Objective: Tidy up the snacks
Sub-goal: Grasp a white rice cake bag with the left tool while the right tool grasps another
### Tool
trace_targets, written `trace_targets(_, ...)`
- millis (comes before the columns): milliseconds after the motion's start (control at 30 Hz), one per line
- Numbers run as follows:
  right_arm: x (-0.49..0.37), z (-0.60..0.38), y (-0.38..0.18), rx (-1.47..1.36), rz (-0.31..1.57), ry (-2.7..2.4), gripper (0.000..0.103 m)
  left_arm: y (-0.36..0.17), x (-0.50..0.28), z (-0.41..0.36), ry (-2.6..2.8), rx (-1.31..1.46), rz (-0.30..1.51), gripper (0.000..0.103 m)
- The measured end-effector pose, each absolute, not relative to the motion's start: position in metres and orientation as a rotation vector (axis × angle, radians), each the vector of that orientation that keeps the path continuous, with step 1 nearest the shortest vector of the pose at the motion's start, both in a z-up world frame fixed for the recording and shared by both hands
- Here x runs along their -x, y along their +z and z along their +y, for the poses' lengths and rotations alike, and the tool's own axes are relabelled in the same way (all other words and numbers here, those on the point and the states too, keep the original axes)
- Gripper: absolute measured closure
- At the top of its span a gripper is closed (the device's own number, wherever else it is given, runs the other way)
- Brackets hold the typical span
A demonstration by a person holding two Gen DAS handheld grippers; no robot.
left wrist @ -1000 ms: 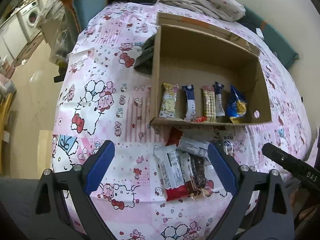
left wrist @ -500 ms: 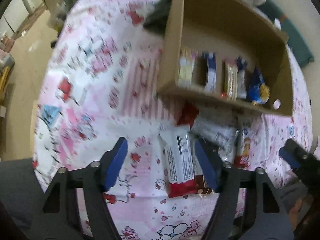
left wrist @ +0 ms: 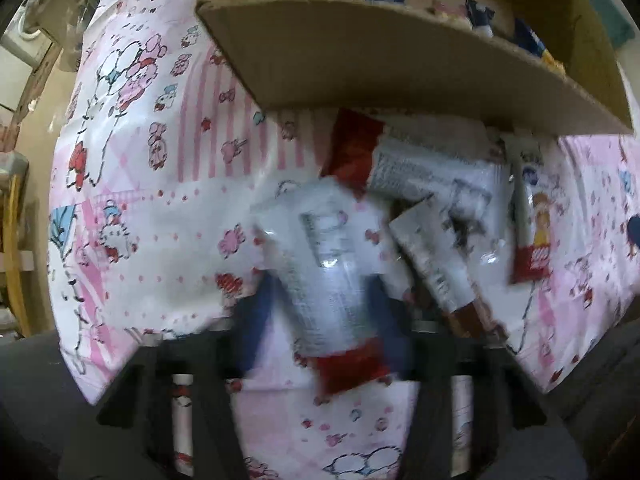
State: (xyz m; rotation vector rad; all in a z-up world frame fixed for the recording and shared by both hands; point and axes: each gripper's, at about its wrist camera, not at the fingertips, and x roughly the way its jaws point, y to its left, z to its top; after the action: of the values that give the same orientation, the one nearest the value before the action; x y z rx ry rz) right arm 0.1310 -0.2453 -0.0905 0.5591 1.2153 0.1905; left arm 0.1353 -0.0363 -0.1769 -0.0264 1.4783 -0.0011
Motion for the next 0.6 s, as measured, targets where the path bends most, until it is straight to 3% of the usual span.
trace_targets(300,-0.148,-0.239,-0.119,-0.511,1.333,0.147,0.031,-0.155,-0.129,-0.012,0.025,0.086,1.448,0.076)
trace_targets(467,-0.163,-0.214,-0.153,-0.386,1.446,0.133,0.045,-0.144,-0.133,-0.004,0.030,0.096,1.424,0.076)
trace_targets(600,-0.169,-0.196,-0.170,-0.305,1.482,0.128,0.046,-0.140,-0.130,-0.006,0.019,0.091,1.414,0.076)
